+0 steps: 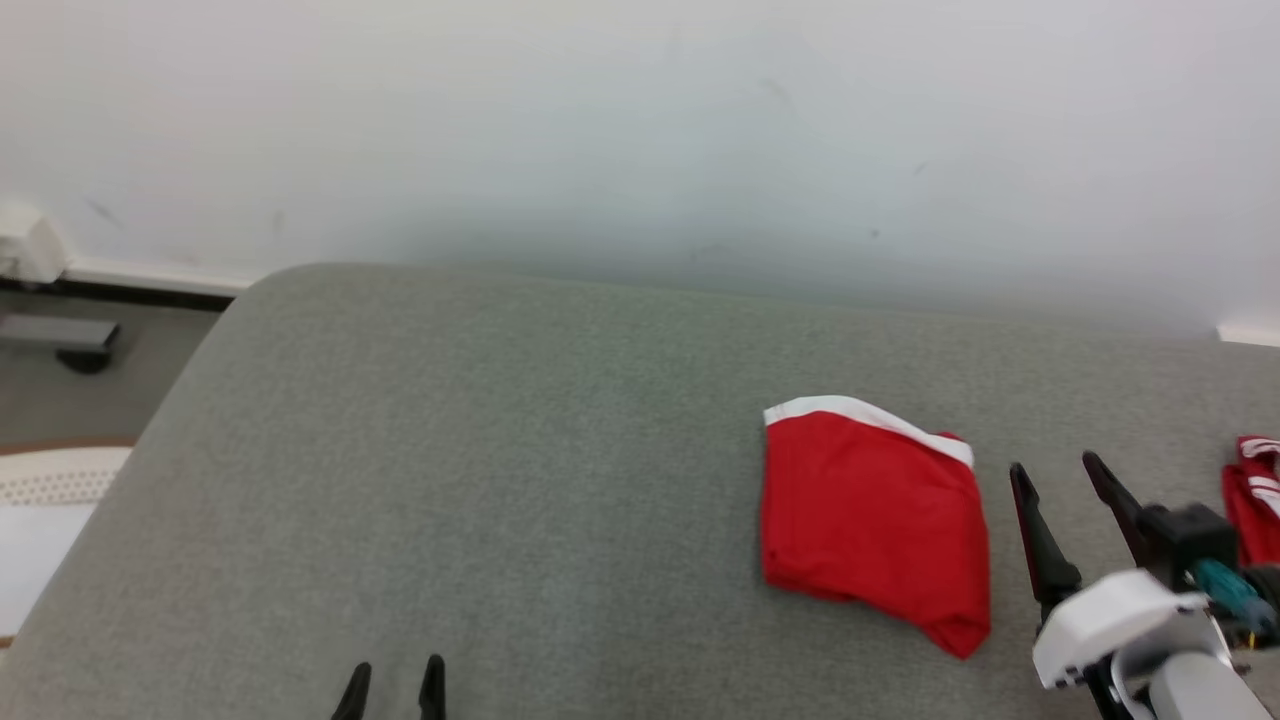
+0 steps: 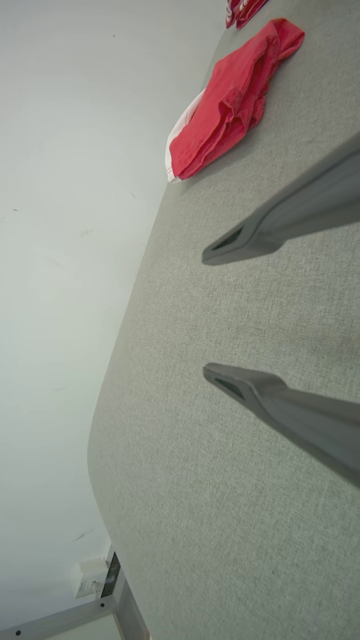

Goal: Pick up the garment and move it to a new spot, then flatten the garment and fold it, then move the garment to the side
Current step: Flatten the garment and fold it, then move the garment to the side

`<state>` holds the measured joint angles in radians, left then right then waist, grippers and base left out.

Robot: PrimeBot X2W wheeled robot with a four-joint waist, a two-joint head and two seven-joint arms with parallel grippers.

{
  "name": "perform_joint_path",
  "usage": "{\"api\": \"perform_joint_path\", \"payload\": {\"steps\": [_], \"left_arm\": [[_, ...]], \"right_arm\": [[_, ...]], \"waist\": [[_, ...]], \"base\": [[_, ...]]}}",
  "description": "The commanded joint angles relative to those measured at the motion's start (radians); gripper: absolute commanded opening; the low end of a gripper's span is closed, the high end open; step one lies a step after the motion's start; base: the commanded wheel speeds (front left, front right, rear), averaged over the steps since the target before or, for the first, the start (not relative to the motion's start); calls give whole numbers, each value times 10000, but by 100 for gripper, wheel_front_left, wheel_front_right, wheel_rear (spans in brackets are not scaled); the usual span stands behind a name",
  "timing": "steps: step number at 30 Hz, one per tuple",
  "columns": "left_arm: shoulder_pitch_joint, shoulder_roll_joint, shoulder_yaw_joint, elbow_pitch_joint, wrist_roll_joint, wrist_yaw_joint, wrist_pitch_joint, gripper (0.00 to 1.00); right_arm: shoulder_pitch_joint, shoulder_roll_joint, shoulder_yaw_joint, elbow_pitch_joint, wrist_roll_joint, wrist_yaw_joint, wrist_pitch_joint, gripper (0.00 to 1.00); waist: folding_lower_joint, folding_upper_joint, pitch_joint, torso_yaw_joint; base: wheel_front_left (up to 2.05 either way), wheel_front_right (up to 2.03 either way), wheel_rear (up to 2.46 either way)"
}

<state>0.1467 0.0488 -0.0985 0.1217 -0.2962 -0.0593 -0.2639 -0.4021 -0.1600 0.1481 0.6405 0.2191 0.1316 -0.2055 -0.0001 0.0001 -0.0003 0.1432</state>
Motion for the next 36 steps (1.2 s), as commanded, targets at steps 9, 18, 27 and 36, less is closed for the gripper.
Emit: {"api": "perform_joint_path", "payload": {"steps": [9, 18, 27, 36], "left_arm": [[537, 39, 267, 29, 423, -58, 1, 100], [820, 40, 366, 88, 786, -216, 1, 100], [626, 39, 384, 189, 954, -380, 1, 100], [419, 40, 259, 159, 1006, -499, 1, 100]], "right_arm": [[3304, -357, -635, -2251, 925, -23, -569, 100], [4927, 40, -1146, -3781, 336, -23, -589, 100], [5028, 331, -1177, -3757, 476, -23, -590, 100], [3090, 572, -1061, -3054, 4142, -22, 1883, 100]], "waist": [[1, -1, -701, -790], [1, -1, -847, -1123], [1, -1, -755, -1281], [1, -1, -164, -1214]], "base": [[0, 0, 0], [0, 0, 0], [0, 0, 0], [0, 0, 0]]}}
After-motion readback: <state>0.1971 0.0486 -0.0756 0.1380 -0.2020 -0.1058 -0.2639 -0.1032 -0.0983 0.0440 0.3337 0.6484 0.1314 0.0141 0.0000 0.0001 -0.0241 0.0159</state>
